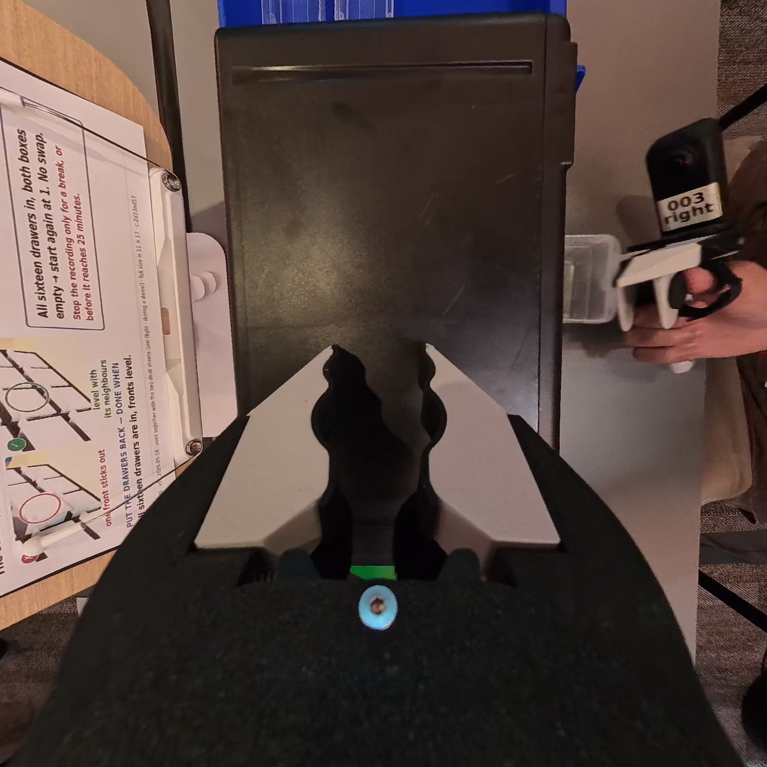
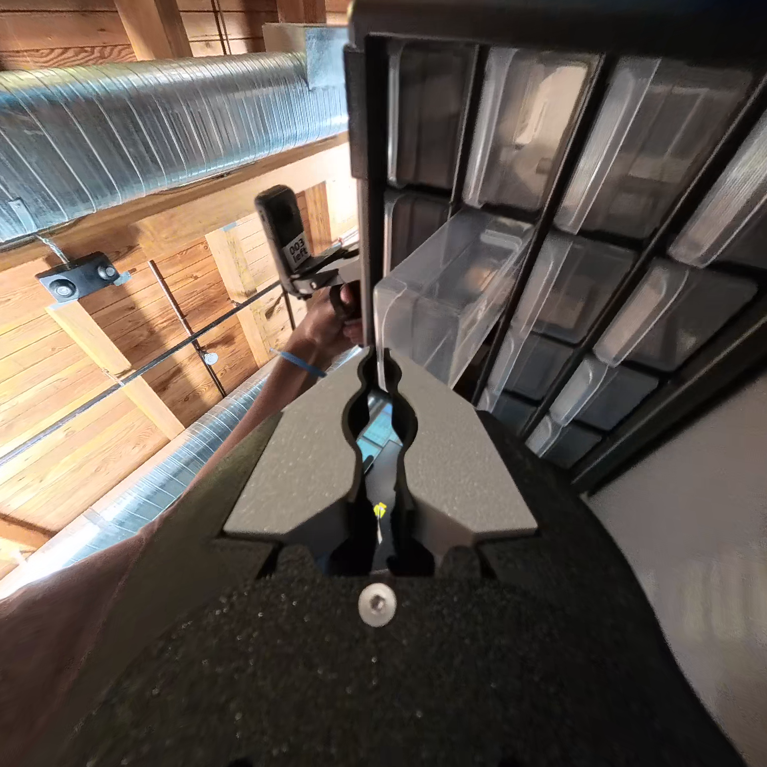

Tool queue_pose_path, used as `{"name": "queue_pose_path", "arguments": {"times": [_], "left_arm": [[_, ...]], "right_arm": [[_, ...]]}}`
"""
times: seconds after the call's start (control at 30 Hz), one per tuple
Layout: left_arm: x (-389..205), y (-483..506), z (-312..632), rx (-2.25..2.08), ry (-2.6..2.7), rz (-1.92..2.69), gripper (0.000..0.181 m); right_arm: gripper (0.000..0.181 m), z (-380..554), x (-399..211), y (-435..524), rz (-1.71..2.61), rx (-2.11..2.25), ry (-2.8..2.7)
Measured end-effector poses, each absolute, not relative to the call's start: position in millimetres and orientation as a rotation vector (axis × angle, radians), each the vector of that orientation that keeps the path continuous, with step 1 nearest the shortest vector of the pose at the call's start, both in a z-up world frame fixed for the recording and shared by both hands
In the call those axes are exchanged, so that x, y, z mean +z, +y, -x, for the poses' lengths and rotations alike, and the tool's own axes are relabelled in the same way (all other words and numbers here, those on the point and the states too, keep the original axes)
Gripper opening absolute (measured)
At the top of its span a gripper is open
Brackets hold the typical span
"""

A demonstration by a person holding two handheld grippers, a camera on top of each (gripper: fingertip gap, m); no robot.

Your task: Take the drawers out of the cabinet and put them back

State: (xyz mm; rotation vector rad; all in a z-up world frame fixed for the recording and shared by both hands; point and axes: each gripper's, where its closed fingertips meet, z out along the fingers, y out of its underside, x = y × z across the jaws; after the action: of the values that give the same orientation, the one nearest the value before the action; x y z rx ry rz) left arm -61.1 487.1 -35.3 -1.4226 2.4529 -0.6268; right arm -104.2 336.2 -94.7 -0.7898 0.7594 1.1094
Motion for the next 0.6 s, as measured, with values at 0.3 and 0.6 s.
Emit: {"name": "queue_pose_path", "arguments": {"times": [0.3,0.6], "left_arm": [[-35.1,487.0,61.4,-0.594,2.457,1.422,0.035],[-35.0,486.7,61.5,-0.551,2.468,1.423,0.034]], "right_arm": [[0.002,121.5,-84.8,305.3,0.794,1.122,0.733],[0.001,137.0,-88.5,273.6,0.863,1.118,0.707]]}}
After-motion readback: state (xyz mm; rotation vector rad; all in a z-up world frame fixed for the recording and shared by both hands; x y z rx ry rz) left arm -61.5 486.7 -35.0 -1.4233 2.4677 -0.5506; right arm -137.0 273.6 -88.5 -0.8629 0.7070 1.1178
